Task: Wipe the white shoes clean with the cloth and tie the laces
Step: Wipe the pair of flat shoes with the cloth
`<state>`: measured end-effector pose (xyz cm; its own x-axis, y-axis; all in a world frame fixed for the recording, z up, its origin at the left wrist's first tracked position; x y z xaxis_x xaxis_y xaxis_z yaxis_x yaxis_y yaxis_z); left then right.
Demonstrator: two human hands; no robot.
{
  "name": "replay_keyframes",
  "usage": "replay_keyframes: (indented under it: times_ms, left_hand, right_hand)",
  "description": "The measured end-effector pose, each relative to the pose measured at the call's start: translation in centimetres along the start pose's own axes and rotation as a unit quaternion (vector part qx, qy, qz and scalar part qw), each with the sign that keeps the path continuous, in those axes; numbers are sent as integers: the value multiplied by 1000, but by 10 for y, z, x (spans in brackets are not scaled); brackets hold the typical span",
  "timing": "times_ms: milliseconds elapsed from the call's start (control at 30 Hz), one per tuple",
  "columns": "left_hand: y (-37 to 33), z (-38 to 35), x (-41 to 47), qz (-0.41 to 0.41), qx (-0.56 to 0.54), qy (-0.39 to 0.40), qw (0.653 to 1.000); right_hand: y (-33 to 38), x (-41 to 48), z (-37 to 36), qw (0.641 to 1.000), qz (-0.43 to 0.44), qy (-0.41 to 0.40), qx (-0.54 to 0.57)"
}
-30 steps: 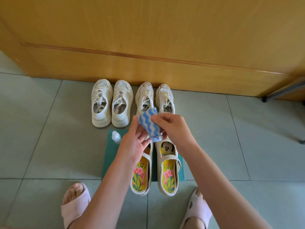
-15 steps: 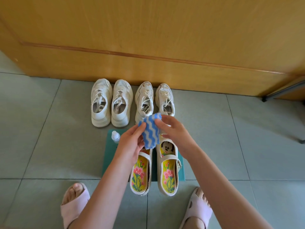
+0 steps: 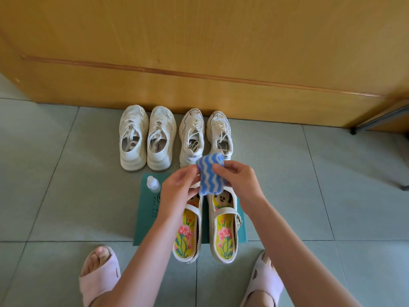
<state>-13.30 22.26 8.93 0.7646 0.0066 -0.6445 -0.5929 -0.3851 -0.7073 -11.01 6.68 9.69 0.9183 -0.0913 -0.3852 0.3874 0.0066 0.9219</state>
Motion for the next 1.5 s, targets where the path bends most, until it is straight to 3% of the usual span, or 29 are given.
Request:
replay_keyframes:
  times_ms: [133,267,433,600,767,933,1067,1300,1500]
  left_hand:
    - [4,-13,-2,2,28,23,999]
    - [14,-5,2,26,-12,-11,1000]
    - [20,-14,5,25,-16,-2,1000]
    - [29,-15,3,-18,75,-37,996]
    - [69,-39,-17,-54,311,-54,947]
    - [85,-44,-28,-76,383,-137,910]
    - [97,-38,-18,-40,384,-161,908]
    - [107,-43,-15,-59,403,-214,888]
    - [110,-42,-11,-59,369,-210,903]
  right_hand:
    - [-9,-5,-9,999,-7,32,-23]
    - [-10,-7,-7,999,-3,9,-48]
    - [-37,-8,-10,990,-127,33,46]
    - [-39,9,36,986,-146,-53,54]
    - [-36,45,81,982,-88,-152,-73]
    - [-35,73,72,954,-14,-165,-251]
    - [-38,77,53,933,16,-154,-325]
    - [-48,73,41,916,71,-105,-382]
    - [-46,56,35,929,143,-57,-337]
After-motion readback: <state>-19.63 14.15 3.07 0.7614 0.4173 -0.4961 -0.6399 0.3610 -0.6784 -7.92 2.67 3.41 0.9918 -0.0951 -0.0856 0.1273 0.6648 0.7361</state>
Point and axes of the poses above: each hand's wrist, its own x-axis towards the middle knuckle, its own z-axis out of the back of the hand, y = z × x, the point moved 9 cm from there along x, towards the middle knuckle, and after that the axes turned 7 degrees about z, right-handed, at the moved point
